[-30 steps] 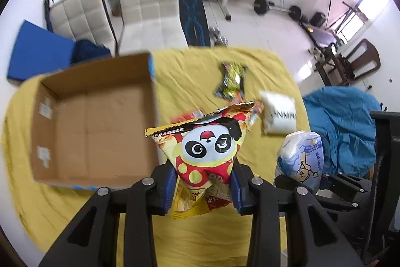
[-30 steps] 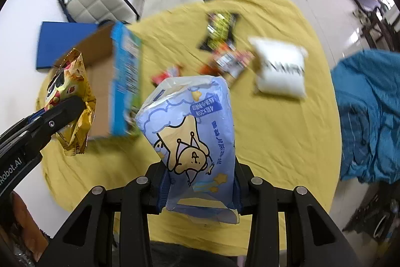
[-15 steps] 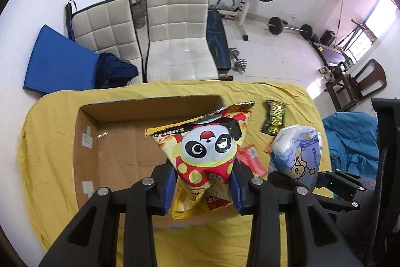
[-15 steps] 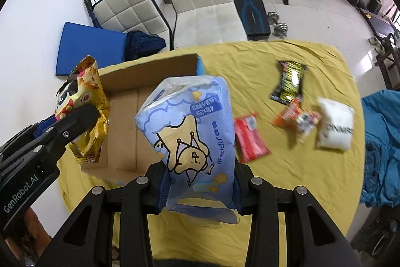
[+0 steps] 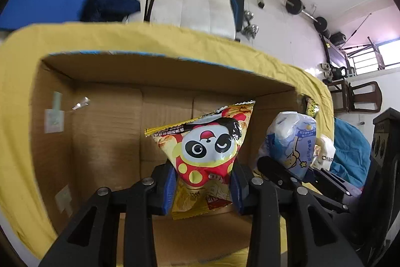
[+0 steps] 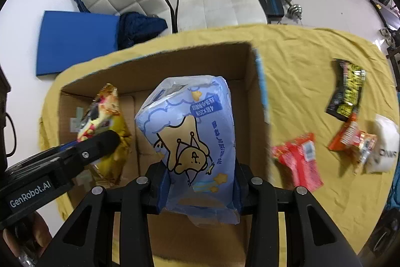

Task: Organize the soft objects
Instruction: 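Carry both packs into the box and open both tools to release them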

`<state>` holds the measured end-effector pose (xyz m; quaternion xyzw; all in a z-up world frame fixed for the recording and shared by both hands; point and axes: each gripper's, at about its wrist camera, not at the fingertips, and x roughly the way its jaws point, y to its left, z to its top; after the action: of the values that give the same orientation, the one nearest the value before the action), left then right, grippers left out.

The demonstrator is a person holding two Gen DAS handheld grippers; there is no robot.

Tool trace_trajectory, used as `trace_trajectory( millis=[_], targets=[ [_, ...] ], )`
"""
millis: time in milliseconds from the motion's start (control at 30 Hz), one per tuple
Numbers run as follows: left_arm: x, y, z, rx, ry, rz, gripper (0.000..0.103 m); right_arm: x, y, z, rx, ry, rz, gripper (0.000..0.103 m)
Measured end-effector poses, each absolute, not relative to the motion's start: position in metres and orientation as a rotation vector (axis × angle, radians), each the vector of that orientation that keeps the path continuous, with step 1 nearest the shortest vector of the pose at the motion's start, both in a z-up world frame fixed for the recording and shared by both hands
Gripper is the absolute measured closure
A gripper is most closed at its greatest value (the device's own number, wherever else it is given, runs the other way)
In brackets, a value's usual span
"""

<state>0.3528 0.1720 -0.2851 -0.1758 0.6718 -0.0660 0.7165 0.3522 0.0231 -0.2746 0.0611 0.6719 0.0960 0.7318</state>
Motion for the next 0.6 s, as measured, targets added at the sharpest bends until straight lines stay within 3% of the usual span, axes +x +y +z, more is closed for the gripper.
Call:
trace_trajectory(
  millis=[600],
  targets=[
    [0.386, 0.185, -0.361, -0.449, 1.622, -0.222, 0.069, 0.392, 0.061, -0.356, 0.068, 1.569, 0.171, 0.055]
  ],
)
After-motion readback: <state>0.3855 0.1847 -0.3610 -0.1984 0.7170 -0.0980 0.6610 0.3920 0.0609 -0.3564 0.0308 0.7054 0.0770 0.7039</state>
